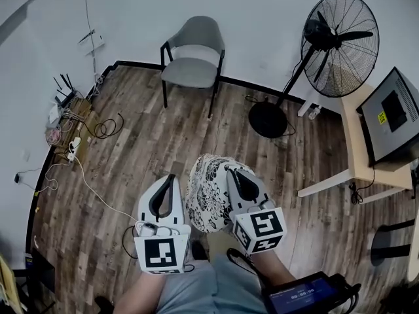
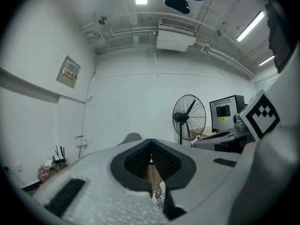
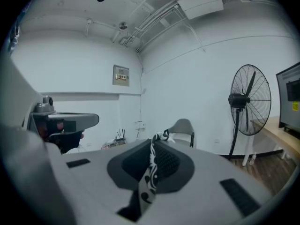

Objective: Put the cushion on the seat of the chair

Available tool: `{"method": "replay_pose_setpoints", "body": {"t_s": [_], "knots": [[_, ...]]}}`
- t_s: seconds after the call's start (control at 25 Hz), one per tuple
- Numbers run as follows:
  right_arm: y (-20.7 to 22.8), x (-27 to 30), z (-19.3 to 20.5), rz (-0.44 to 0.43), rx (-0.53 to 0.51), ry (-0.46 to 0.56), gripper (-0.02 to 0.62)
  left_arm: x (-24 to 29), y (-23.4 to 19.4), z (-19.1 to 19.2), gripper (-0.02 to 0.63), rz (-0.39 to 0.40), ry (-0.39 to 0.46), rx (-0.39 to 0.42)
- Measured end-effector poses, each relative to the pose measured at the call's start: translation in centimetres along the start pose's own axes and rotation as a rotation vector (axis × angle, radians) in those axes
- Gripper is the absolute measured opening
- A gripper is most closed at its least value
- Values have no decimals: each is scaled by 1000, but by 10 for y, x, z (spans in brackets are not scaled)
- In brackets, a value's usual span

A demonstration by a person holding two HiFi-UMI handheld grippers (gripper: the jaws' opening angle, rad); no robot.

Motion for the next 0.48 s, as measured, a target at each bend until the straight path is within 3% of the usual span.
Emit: {"method": "replay_pose_setpoints", "body": {"t_s": [0.24,0.48], "knots": [[25,50,0,22,19,-14,12,51,-24,9,9,1,-36,0],[59,119,-3,9,27,-24,12,133,-50,19,9,2,-91,29]]}}
Point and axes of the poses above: the fingertips, and each gripper's own axes: x forward along the fingers, y to its right, z out of its underside, the point moved 4 cm from there along -x, backward along the fingers, and after that the axes turned 12 degrees about z, right-handed, at the moved point
